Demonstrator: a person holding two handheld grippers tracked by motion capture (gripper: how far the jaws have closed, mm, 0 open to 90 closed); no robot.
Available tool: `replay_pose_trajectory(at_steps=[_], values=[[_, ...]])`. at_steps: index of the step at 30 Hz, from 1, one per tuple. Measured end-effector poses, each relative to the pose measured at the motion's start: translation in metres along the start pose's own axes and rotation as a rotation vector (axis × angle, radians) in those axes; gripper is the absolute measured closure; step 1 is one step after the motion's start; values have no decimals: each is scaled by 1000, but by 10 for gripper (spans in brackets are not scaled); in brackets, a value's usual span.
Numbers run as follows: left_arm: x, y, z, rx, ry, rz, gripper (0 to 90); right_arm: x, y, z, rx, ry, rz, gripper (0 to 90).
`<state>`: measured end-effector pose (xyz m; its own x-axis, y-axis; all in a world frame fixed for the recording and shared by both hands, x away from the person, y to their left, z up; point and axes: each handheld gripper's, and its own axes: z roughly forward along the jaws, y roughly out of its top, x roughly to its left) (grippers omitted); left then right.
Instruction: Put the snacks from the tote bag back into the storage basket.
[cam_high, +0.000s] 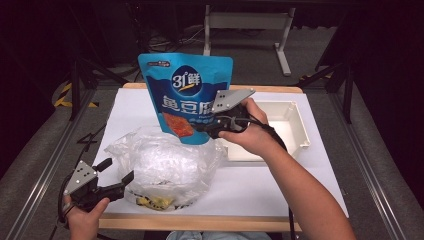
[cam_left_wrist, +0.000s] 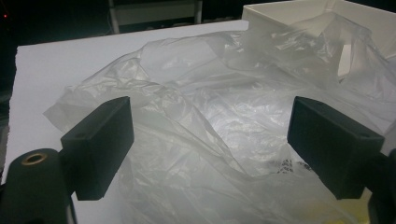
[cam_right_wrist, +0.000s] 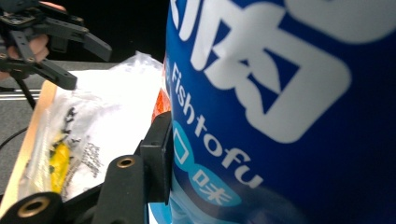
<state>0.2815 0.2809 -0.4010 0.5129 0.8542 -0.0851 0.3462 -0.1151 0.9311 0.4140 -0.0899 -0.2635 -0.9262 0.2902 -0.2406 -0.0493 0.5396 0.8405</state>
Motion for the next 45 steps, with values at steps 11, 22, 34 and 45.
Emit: replay_pose_trajectory(at_steps=[11, 22, 34, 45], values=[[0, 0, 0, 0, 0, -2, 155, -26, -17, -26, 8, -74, 35, 516], [0, 0, 0, 3, 1, -1, 155, -54, -32, -49, 3, -124, 58, 516], [0, 0, 0, 2, 3, -3, 155, -78, -49, -69, 43, -200, 89, 516], [0, 0, 0, 4, 5, -5, 155, -95, -67, -82, 71, -247, 108, 515]])
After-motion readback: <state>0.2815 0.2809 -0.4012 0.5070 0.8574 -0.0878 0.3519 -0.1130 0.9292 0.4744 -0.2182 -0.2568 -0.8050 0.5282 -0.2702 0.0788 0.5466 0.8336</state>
